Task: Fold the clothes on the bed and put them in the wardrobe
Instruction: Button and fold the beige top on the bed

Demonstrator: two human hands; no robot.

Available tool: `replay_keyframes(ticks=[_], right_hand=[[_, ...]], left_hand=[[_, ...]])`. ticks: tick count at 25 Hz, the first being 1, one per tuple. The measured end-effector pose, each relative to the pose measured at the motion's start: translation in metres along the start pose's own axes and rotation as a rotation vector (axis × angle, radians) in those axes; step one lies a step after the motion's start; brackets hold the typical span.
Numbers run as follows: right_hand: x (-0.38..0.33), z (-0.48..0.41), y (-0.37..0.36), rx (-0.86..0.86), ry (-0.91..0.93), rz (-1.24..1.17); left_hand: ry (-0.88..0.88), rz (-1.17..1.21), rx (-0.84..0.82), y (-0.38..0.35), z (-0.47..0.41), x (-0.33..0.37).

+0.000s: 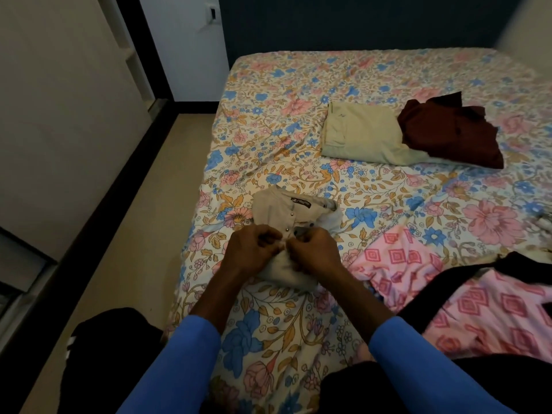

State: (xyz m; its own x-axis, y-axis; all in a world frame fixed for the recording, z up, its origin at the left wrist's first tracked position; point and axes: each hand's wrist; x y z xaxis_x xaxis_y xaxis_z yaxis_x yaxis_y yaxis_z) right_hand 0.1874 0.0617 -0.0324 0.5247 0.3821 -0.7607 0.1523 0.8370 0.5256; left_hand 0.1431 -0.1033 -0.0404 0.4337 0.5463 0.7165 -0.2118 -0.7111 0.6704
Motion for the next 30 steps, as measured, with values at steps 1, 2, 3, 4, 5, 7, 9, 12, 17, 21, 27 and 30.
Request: replay_keyframes(ticks=[1, 2, 3, 4, 5, 7, 9, 12, 17, 21, 27, 30], right_hand=[[0.003, 0.000, 0.002, -0.047, -0.042, -0.079], [0.005, 0.002, 0.005, -0.088, -0.084, -0.153], [0.008, 0.003, 0.007, -0.099, -0.119, -0.206], [0.011, 0.004, 0.006, -0.075, -0.141, -0.233], [0.013, 0.007, 0.004, -0.039, -0.151, -0.254], [0.016, 0.013, -0.004, 0.054, -0.168, -0.314], [0.021, 0.017, -0.014, 0.131, -0.166, -0.381], [0.022, 0.026, -0.025, 0.212, -0.124, -0.411], [0.019, 0.024, -0.028, 0.214, -0.124, -0.425], [0.024, 0.021, -0.028, 0.209, -0.137, -0.478], [0.023, 0.021, -0.030, 0.218, -0.144, -0.543], [0.021, 0.023, -0.028, 0.212, -0.155, -0.604]], left_hand=[[-0.011, -0.003, -0.007, 0.001, -0.001, -0.001], [-0.027, -0.033, -0.012, 0.001, -0.001, -0.001], [-0.046, -0.091, -0.019, -0.001, -0.002, 0.001], [-0.060, -0.164, -0.028, -0.003, -0.002, 0.003], [-0.070, -0.232, -0.034, -0.006, -0.003, 0.006], [-0.085, -0.318, -0.037, -0.008, -0.002, 0.013], [-0.145, -0.379, 0.000, -0.010, 0.001, 0.017], [-0.229, -0.295, 0.108, -0.008, 0.005, 0.020], [-0.124, -0.339, -0.067, -0.001, 0.000, 0.013], [-0.189, -0.378, 0.001, -0.007, 0.003, 0.013], [-0.202, -0.142, 0.231, -0.015, 0.017, 0.018], [-0.067, 0.082, 0.215, -0.010, 0.014, 0.015]])
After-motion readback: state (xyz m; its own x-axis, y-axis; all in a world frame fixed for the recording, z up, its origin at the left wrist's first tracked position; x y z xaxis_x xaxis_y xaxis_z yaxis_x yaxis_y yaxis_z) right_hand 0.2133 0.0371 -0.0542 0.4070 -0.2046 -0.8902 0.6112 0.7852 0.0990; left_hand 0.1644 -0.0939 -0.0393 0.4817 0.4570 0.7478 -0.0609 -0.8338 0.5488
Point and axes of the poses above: each hand's wrist, its own z-axis away from the middle knuckle, its own y-axis out of the back of the hand, x = y × z, and after that the axes turned 13 degrees about -y, right-handed
